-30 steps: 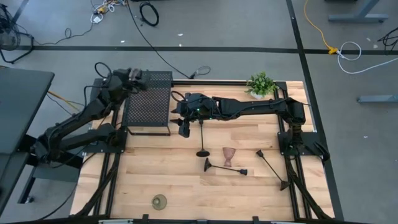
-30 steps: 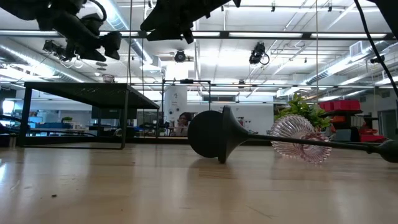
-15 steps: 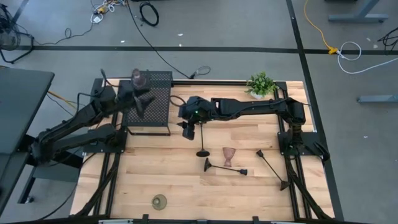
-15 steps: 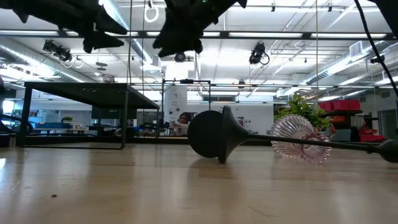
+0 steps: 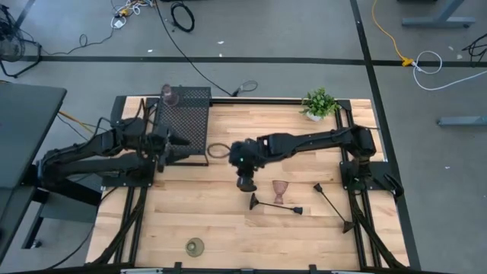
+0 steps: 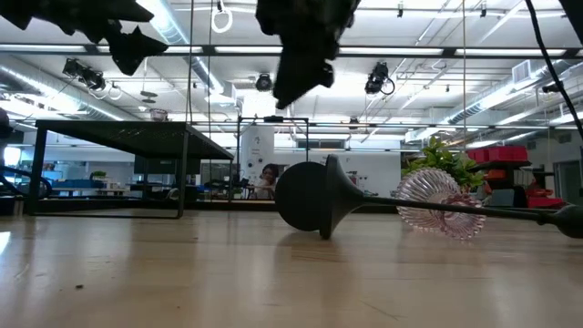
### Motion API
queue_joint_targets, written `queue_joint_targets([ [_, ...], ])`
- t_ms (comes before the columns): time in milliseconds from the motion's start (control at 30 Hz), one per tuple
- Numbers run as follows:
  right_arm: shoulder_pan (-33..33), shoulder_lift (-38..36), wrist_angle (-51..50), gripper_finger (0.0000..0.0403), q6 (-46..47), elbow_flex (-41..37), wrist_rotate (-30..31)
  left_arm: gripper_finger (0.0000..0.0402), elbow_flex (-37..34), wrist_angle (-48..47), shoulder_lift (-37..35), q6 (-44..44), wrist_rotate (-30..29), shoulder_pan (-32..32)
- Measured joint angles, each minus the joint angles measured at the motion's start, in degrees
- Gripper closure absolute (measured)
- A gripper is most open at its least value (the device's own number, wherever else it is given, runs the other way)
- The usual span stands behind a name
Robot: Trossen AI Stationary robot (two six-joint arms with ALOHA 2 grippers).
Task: Pick & Place candle stick holders
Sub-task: Put the bottom right black candle holder on the shelf
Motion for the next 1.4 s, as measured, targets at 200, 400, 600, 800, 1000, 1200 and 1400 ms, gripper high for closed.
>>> queue_joint_targets([
  [200,3.89,0.0,-11.91,0.0282,7.18,0.0,7.19,0.0143,0.0,0.06,0.0,-0.18,-1.67,-5.96],
  [400,7.58,0.0,-20.34,0.0282,15.6,0.0,12.48,0.0143,0.0,0.1,0.0,-0.4,-4.78,-10.19],
  [600,11.28,-0.02,-27.05,0.0282,24.72,0.0,16.05,0.0143,0.0,0.13,0.0,-0.62,-5.14,-12.93],
  [800,14.52,-0.02,-35.38,0.0282,35.58,0.0,18.9,0.0143,-0.02,0.13,0.0,-1.78,-7.03,-15.03],
  [1000,18.69,-0.59,-40.69,0.0282,47.81,-1.67,17.12,0.0143,-0.02,0.15,0.0,-2.1,-7.7,-17.0],
  [1200,23.55,-4.13,-40.81,0.0282,61.34,-11.49,11.08,0.0143,-0.02,0.45,0.0,-2.1,-7.7,-18.95],
  [1400,28.68,-11.25,-35.54,0.0282,74.66,-23.05,6.15,0.0143,-0.04,1.39,0.0,-2.1,-7.7,-20.01],
])
